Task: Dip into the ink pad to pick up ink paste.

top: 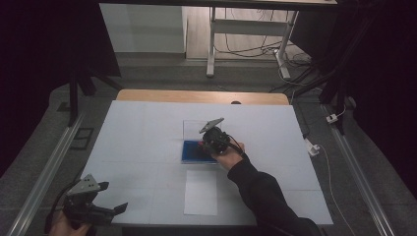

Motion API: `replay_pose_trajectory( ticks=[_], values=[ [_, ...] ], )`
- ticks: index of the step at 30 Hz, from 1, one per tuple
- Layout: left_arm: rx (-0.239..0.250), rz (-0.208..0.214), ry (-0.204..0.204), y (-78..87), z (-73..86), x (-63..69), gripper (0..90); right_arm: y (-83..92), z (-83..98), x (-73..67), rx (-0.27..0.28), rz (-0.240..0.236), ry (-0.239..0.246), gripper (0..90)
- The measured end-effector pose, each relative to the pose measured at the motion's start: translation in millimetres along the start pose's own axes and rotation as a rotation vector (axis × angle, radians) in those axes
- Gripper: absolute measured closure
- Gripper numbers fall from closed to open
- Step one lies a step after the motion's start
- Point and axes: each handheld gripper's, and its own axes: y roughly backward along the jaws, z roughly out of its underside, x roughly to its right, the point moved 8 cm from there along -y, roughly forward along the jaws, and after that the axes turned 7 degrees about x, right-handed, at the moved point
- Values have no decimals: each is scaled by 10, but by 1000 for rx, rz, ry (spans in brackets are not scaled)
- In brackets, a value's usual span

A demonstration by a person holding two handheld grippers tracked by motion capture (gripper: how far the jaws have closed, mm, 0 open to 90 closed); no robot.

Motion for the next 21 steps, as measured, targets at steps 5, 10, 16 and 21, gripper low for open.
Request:
replay_pose_trajectory(
  ticks=[5, 10, 16, 21],
  values=[
    [-2, 0, -3, -1, 1, 1, 16, -5, 13, -6, 1, 6, -5, 799],
    [-3, -2, -3, -1, 2, 2, 16, -14, 26, -11, 5, 13, -8, 803],
    [-8, -4, -4, -4, 5, 2, 17, -18, 34, -16, 17, 16, -19, 804],
    [-5, -1, 0, -3, 4, 2, 16, -12, 29, -16, 14, 19, -22, 801]
  ],
)
